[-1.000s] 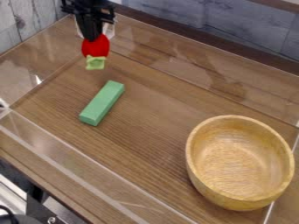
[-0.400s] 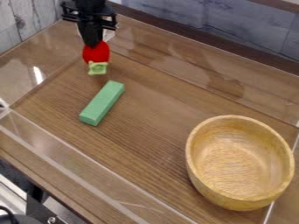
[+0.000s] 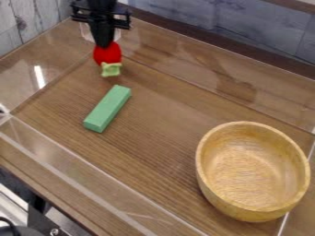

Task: Move the red fruit to the left

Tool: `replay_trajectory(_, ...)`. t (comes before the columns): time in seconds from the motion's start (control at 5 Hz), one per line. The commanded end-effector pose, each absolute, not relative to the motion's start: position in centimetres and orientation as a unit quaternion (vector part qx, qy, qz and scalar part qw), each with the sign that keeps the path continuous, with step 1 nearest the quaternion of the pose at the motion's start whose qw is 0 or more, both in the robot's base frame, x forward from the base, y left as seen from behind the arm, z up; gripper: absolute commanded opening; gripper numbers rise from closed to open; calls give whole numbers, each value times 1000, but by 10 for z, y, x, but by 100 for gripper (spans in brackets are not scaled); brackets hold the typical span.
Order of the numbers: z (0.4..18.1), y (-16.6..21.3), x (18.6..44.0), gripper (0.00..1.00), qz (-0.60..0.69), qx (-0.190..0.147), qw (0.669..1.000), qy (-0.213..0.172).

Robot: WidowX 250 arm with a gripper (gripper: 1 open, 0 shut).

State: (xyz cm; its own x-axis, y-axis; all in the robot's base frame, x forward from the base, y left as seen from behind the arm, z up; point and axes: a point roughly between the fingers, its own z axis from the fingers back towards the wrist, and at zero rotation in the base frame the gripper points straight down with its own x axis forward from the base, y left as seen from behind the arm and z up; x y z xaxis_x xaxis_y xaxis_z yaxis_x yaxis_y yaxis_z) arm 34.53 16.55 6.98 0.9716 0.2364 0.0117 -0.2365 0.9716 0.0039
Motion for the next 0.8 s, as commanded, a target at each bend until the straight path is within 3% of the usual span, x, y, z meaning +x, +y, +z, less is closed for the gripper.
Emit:
replay_trajectory(0.0, 87, 164, 363, 0, 143, 18, 989, -34)
replay_trajectory(0.2, 82, 155, 372, 0, 161, 19, 986, -29)
replay_trajectory(0.6, 93, 163, 363, 0, 155, 17, 988, -20)
